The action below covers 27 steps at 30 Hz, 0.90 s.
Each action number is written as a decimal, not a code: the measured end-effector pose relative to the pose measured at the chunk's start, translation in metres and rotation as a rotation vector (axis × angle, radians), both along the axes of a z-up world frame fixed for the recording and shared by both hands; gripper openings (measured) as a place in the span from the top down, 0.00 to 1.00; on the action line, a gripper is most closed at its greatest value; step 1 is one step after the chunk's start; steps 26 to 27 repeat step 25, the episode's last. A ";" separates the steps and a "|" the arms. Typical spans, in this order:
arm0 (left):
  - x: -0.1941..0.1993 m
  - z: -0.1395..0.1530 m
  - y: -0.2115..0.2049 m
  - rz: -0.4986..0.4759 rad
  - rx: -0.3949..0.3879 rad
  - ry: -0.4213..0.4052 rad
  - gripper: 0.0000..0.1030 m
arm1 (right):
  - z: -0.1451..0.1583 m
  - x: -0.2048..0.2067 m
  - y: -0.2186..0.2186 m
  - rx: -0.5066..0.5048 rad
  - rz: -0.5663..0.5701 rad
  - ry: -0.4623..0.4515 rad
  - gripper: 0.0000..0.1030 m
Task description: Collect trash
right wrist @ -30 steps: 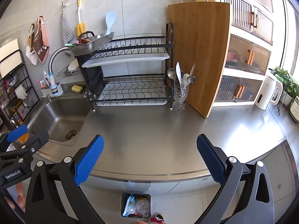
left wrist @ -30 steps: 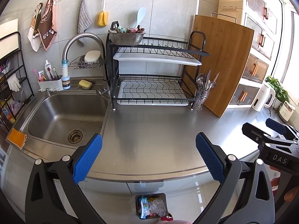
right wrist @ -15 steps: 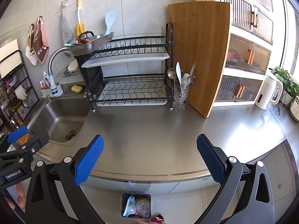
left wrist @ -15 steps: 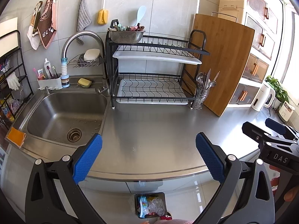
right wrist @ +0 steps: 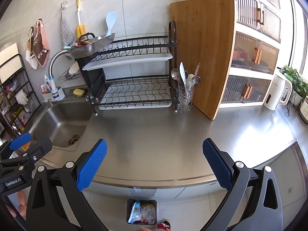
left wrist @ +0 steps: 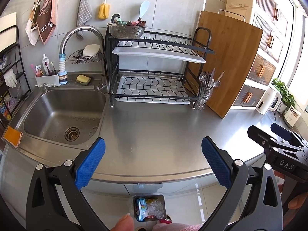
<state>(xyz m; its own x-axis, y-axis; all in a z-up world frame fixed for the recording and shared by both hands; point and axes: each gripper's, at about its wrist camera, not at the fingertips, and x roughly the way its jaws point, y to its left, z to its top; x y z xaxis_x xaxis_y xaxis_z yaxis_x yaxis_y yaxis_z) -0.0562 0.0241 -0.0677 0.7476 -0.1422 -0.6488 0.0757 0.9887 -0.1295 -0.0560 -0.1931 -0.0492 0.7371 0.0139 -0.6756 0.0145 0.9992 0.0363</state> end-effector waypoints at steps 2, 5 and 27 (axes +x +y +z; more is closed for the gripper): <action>0.000 0.001 -0.001 0.017 0.021 -0.005 0.08 | 0.000 0.000 -0.001 -0.002 0.000 -0.001 0.03; -0.001 0.002 -0.002 0.022 0.025 -0.007 0.08 | -0.001 0.000 -0.002 0.001 0.001 0.001 0.03; 0.000 0.002 -0.003 0.039 0.049 -0.002 0.08 | -0.004 0.002 -0.005 0.020 0.007 0.009 0.03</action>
